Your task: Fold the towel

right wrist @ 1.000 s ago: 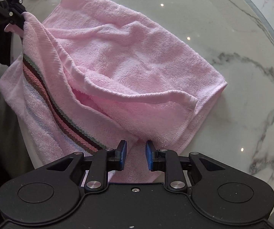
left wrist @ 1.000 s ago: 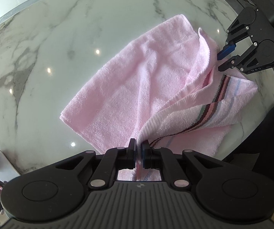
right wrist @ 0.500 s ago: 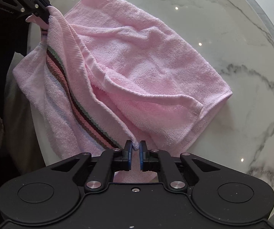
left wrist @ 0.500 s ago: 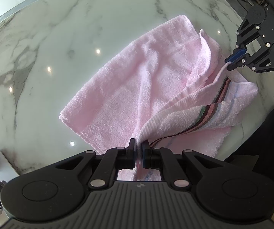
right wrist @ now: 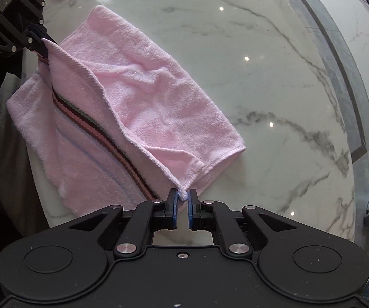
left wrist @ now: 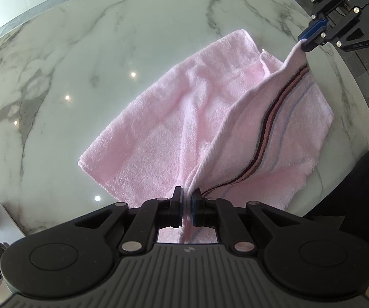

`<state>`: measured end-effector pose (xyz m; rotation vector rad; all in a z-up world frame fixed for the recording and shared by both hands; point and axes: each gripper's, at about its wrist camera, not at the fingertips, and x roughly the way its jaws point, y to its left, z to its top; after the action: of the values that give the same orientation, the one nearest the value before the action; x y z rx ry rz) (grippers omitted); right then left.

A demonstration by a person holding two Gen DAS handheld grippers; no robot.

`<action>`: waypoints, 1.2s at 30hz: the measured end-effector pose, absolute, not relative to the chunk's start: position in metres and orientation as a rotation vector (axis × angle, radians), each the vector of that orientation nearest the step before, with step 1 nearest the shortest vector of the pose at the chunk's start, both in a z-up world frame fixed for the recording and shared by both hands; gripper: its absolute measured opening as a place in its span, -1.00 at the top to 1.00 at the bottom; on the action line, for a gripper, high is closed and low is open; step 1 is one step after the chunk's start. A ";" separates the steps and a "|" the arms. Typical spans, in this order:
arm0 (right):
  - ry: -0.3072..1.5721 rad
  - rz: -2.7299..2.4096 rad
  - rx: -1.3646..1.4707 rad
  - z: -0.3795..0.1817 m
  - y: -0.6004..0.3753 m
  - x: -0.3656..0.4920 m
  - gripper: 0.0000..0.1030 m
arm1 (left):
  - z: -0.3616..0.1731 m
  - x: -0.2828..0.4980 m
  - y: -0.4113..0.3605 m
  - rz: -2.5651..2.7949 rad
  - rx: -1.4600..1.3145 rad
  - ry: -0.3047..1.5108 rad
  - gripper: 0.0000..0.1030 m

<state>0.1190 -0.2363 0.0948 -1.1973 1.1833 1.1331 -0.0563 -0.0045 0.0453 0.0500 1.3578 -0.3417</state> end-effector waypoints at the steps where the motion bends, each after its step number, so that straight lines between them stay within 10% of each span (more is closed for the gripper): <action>1: 1.197 1.139 -1.212 0.083 -0.232 0.120 0.88 | 0.045 -0.056 -0.004 -0.343 0.049 1.360 0.90; 9: 1.222 1.140 -1.237 0.048 -0.220 0.135 0.87 | 0.040 -0.053 -0.001 -0.351 0.040 1.377 0.90; 16: 1.187 1.238 -1.301 0.052 -0.213 0.138 0.21 | 0.039 -0.052 -0.002 -0.363 0.049 1.379 0.90; 36: 1.229 1.498 -1.541 0.015 -0.191 0.135 0.19 | 0.016 -0.049 0.000 -0.365 0.044 1.430 0.90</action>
<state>0.1353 -0.1908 0.0148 -1.5407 1.2289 1.4978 -0.0487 -0.0001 0.0161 0.0438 1.4295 -0.3655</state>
